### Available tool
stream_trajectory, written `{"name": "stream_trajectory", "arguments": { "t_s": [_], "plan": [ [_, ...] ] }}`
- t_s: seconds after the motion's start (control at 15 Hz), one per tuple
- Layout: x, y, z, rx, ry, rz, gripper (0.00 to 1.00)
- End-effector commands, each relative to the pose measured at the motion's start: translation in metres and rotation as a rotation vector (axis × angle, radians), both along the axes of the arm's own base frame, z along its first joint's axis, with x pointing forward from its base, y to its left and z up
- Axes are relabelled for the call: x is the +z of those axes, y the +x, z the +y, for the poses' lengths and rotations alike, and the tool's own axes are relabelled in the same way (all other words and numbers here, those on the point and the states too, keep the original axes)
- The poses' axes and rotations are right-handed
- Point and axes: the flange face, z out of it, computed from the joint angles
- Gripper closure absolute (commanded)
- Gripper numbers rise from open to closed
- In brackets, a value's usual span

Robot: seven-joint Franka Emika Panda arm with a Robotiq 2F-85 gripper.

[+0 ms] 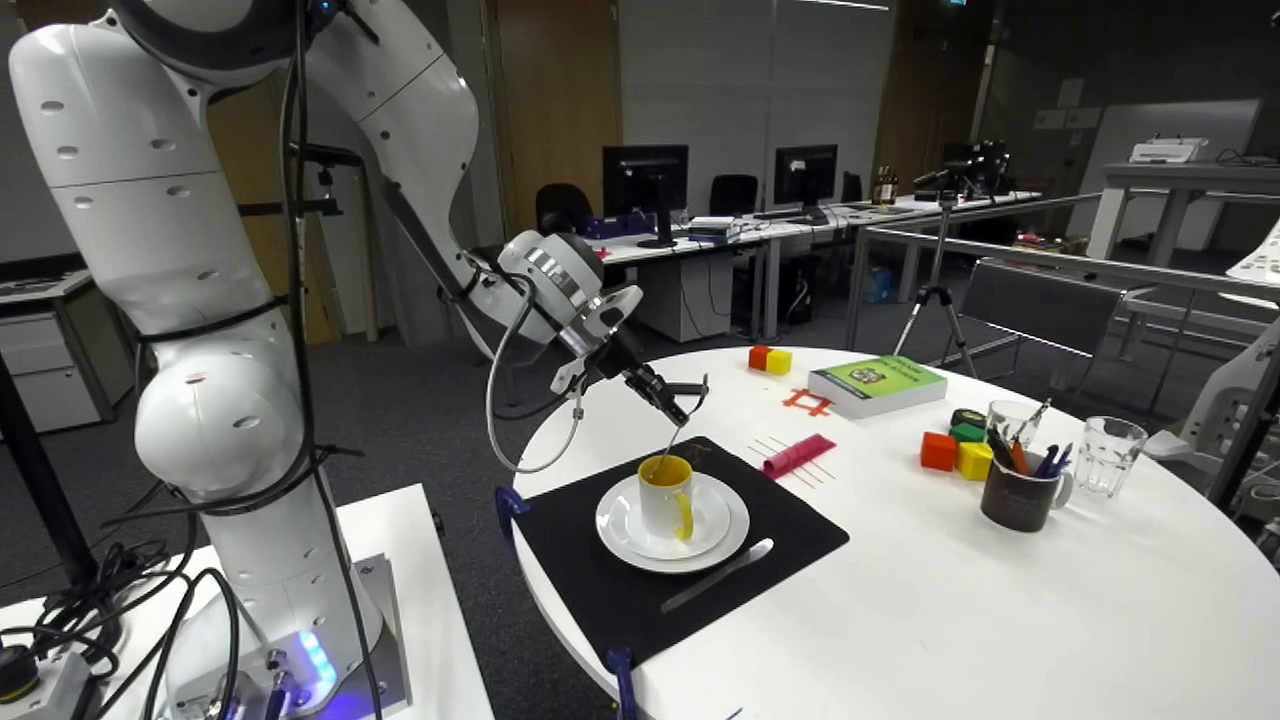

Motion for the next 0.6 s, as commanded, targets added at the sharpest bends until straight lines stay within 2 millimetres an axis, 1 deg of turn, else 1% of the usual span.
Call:
{"name": "stream_trajectory", "arguments": {
  "t_s": [0.0, 0.53],
  "plan": [
    [-0.003, 0.014, 0.000, -0.006, -0.006, -0.063, 0.99],
    [-0.015, 0.034, 0.009, 0.013, 0.024, -0.118, 0.99]
  ]
}}
